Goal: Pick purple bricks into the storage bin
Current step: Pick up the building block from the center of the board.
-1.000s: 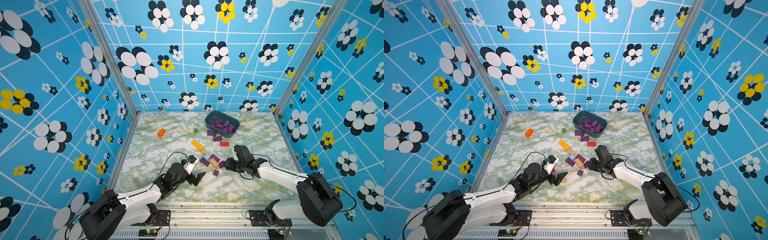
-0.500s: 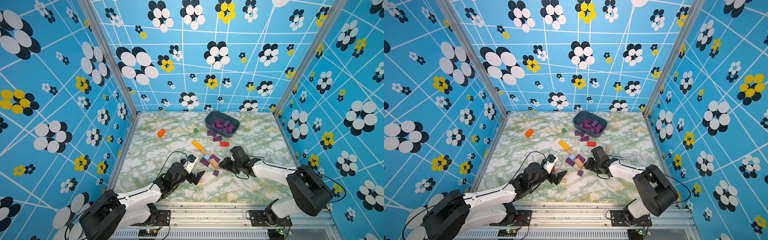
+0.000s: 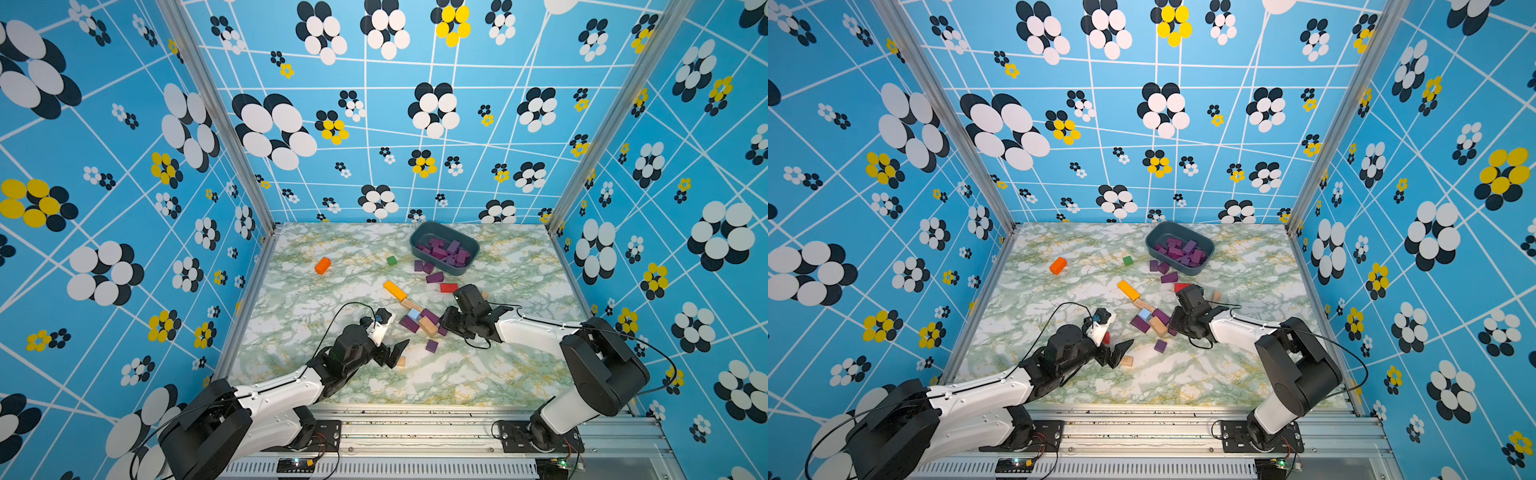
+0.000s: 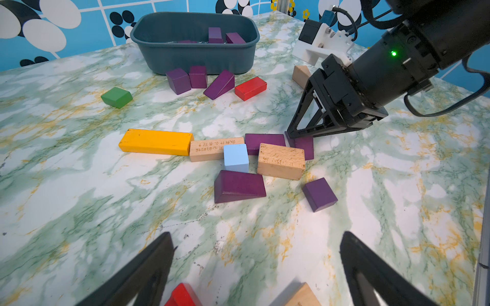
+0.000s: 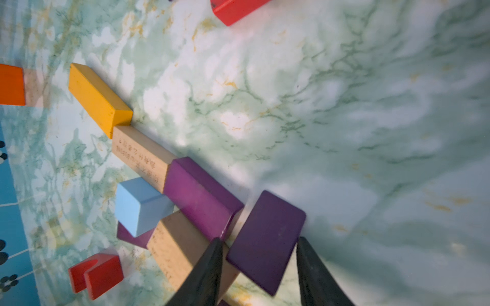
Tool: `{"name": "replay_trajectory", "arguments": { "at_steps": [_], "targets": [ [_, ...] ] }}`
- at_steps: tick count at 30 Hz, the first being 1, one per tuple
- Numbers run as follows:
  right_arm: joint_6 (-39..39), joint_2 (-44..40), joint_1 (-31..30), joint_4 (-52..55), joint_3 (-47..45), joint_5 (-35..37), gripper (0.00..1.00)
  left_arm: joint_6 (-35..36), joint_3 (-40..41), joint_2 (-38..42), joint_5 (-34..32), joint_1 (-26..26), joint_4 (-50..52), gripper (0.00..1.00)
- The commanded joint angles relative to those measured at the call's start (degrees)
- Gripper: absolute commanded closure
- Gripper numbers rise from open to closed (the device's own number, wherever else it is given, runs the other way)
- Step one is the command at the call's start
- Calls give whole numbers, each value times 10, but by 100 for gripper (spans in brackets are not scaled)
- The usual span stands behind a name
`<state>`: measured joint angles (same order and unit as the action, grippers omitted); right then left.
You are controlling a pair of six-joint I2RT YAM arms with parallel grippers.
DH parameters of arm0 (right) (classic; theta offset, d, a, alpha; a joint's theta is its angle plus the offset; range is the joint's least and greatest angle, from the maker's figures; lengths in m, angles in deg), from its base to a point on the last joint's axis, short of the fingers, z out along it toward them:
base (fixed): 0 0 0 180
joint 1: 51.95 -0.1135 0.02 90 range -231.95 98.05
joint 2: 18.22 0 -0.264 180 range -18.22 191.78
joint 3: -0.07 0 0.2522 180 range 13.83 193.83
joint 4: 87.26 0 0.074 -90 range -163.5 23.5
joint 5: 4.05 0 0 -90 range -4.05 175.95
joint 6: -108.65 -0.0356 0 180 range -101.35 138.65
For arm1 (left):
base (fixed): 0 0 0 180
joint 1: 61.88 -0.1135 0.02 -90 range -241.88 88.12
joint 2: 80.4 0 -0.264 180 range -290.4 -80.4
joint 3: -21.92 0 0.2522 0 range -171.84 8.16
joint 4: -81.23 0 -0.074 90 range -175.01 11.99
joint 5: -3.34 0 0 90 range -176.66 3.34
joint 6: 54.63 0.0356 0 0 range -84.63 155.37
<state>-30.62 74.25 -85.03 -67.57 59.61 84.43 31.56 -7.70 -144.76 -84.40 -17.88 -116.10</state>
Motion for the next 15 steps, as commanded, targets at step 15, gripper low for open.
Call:
{"name": "replay_trajectory", "arguments": {
  "at_steps": [15],
  "targets": [
    [57,86,-45,152,115,93,62,-9,-14,-12,-44,3,11,0]
  ]
}}
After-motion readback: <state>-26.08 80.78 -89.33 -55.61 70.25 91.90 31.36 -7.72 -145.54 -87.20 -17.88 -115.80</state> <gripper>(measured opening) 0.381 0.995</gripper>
